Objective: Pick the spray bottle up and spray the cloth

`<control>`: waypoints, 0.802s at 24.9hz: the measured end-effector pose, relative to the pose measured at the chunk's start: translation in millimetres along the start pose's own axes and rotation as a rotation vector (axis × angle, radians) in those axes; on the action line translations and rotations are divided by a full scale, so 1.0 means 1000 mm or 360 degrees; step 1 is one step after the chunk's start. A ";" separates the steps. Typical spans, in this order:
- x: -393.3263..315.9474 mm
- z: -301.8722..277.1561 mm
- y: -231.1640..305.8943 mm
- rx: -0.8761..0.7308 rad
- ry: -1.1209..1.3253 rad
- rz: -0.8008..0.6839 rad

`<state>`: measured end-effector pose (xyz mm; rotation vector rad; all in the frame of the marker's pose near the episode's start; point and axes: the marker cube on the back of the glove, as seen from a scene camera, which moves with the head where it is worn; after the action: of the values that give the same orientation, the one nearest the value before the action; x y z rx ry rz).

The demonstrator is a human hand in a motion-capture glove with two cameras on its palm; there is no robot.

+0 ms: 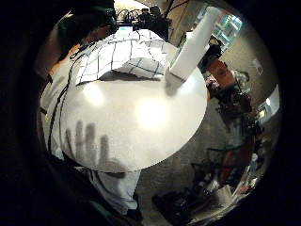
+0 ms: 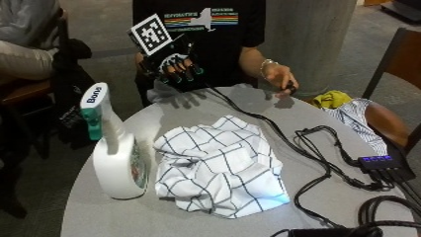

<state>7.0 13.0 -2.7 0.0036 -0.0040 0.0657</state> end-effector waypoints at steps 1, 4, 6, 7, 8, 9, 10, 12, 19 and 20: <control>0.001 0.000 -0.002 -0.0008 -0.0002 -0.0002; 0.008 0.000 -0.009 -0.0014 -0.0014 0.0010; 0.014 -0.003 -0.012 -0.0008 -0.0037 0.0070; 0.017 -0.004 -0.013 -0.0015 -0.0054 0.0116; 0.021 -0.007 -0.014 -0.0029 -0.0073 0.0164; 0.026 -0.009 -0.016 -0.0037 -0.0094 0.0209; 0.033 -0.012 -0.019 -0.0025 -0.0120 0.0245; 0.049 -0.016 -0.026 0.0059 -0.0200 0.0279; 0.097 -0.025 -0.030 0.0297 -0.0629 0.0516; 0.102 -0.027 -0.030 0.0322 -0.0686 0.0552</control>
<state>110.5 -10.0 -29.0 0.2193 -0.4298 0.4108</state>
